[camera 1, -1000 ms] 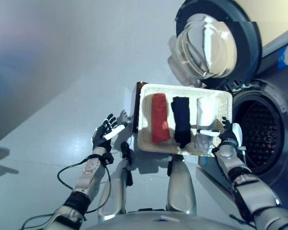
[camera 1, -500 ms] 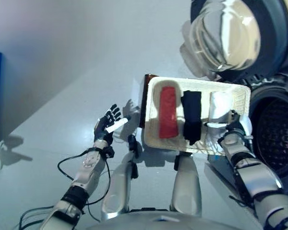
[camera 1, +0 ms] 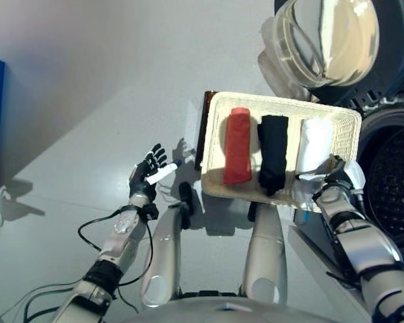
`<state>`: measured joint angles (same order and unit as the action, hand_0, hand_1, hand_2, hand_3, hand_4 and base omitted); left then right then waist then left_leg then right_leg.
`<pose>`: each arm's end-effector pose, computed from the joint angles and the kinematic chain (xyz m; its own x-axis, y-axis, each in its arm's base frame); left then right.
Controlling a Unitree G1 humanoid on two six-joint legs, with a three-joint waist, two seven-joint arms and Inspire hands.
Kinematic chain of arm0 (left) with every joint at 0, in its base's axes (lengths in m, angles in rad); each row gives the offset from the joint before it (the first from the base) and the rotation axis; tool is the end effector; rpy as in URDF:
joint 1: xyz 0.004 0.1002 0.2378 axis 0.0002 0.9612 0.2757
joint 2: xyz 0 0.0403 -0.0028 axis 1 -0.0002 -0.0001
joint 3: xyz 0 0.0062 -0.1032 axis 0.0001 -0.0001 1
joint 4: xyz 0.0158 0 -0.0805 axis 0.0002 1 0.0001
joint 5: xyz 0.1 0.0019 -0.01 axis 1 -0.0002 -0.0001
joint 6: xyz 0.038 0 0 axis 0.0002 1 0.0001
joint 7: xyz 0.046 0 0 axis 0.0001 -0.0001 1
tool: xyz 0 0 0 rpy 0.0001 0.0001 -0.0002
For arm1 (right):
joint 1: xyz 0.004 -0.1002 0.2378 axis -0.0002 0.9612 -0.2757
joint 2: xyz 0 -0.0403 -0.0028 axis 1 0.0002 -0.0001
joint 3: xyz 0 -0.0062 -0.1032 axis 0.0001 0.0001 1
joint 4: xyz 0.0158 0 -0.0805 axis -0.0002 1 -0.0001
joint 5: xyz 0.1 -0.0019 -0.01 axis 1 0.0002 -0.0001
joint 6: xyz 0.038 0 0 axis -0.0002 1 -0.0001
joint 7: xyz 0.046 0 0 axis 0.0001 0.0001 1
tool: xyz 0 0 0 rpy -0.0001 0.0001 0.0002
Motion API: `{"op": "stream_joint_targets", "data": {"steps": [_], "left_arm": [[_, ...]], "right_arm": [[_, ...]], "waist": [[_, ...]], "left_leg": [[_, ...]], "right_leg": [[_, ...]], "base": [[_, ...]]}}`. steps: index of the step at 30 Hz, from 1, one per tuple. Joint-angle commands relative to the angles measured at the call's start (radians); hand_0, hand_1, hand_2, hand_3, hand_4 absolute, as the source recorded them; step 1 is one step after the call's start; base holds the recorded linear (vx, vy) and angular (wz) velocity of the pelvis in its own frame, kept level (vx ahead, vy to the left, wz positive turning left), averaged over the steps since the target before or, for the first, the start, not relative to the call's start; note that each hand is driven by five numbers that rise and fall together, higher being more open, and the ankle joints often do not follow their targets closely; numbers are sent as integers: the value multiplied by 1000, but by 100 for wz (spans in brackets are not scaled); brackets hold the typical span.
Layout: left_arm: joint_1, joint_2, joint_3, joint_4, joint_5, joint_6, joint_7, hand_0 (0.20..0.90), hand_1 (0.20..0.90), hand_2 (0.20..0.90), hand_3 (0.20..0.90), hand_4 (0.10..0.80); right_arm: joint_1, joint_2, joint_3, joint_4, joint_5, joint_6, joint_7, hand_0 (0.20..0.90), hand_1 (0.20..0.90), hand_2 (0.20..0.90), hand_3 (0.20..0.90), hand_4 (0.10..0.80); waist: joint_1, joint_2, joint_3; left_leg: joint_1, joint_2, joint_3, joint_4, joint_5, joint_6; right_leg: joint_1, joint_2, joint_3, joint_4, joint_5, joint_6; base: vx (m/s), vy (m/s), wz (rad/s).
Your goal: Pick up the clothes and place them into the washing machine
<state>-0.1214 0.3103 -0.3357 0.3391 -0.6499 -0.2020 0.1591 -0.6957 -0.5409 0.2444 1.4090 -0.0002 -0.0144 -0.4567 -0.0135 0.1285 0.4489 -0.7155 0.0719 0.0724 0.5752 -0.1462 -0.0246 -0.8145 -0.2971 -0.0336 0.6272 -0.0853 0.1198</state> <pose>0.2140 0.1632 0.0076 0.9868 -0.0238 -0.1600 -0.0187 0.9656 -0.2592 0.2674 -0.2988 0.0244 0.6817 -0.6950 -0.2288 0.3068 0.5554 -0.7729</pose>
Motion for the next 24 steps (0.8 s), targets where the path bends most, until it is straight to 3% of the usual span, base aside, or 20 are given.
{"op": "stream_joint_targets", "data": {"steps": [1, 10, 11, 12, 13, 14, 16, 17, 18, 19, 20, 24], "left_arm": [[71, 50, 14, -143, -18, -57, -7, 900, 900, 900, 900, 800], [51, 34, -5, -99, 7, -40, -22, 900, 900, 900, 900, 800], [50, 33, -11, -103, 11, -36, -28, 900, 900, 900, 900, 800], [50, 36, -13, -107, 15, -33, -33, 900, 900, 900, 900, 800], [53, 38, -14, -118, 18, -28, -42, 900, 900, 900, 900, 800], [59, 42, -14, -129, 19, -26, -53, 900, 900, 900, 900, 800], [72, 53, -5, -148, 18, -24, -76, 900, 900, 900, 900, 800], [71, 53, -4, -148, 19, -24, -76, 900, 900, 900, 900, 800], [75, 55, -1, -148, 19, -25, -84, 900, 900, 900, 900, 800], [78, 57, 4, -146, 22, -25, -87, 900, 900, 900, 900, 800], [80, 57, 5, -144, 21, -24, -90, 900, 900, 900, 900, 800], [79, 52, 11, -131, 28, -22, -96, 900, 900, 900, 900, 800]], "right_arm": [[-35, -39, 41, 38, -4, 26, -20, 900, 900, 900, 900, 800], [-84, 63, 147, 69, -142, 77, 40, 900, 900, 900, 900, 800], [-74, 76, 163, 95, -186, 99, 59, 900, 900, 900, 900, 800], [-70, 77, 165, 113, -210, 111, 68, 562, 562, 562, 562, 559], [-60, 81, 167, 133, -241, 128, 86, 282, 282, 282, 282, 359], [-48, 78, 159, 148, -258, 139, 96, 200, 200, 200, 200, 300], [0, 55, 132, 160, -293, 156, 116, 200, 200, 200, 200, 300], [-1, 54, 131, 159, -293, 156, 116, 200, 200, 200, 200, 300], [15, 41, 125, 161, -306, 159, 125, 200, 200, 200, 200, 300], [31, 25, 122, 163, -320, 162, 134, 200, 200, 200, 200, 300], [42, 14, 117, 162, -324, 162, 138, 200, 200, 200, 200, 300], [72, -50, 106, 154, -344, 158, 150, 200, 200, 200, 200, 300]], "waist": [[13, 3, -46], [38, 13, -53], [49, 23, -54], [55, 29, -55], [63, 37, -57], [71, 44, -61], [85, 60, -70], [82, 57, -70], [84, 59, -73], [85, 60, -77], [88, 63, -77], [84, 59, -78]], "left_leg": [[-6, 62, -63, 114, -71, -65], [-36, 42, -64, 131, -75, -50], [-33, 42, -73, 161, -119, -54], [-37, 40, -77, 168, -121, -53], [-41, 35, -81, 176, -124, -52], [-44, 32, -84, 183, -126, -50], [-45, 24, -87, 189, -129, -46], [-55, 19, -81, 169, -89, -40], [-54, 18, -82, 169, -90, -39], [-54, 16, -80, 171, -91, -38], [-46, 21, -85, 196, -134, -43], [-41, 22, -83, 195, -136, -42]], "right_leg": [[28, -36, 57, 13, 17, 16], [-7, -42, 65, 37, 13, 11], [-2, -43, 69, 74, -32, 18], [-3, -48, 66, 81, -36, 19], [-2, -54, 65, 87, -40, 20], [-3, -59, 63, 95, -45, 20], [-5, -70, 67, 107, -51, 23], [-10, -73, 64, 80, -12, 16], [-13, -76, 67, 83, -14, 17], [-14, -76, 70, 87, -16, 17], [-11, -73, 77, 120, -57, 23], [-17, -73, 87, 129, -61, 21]], "base": [[-37, 12, 7], [5, 9, 3], [100, -7, 3], [105, -8, 5], [18, -2, 8], [33, -10, 10], [-8, 6, 12], [-66, 22, 15], [-65, 19, 19], [121, -2, 20], [117, -4, 14], [27, -3, 1]]}}
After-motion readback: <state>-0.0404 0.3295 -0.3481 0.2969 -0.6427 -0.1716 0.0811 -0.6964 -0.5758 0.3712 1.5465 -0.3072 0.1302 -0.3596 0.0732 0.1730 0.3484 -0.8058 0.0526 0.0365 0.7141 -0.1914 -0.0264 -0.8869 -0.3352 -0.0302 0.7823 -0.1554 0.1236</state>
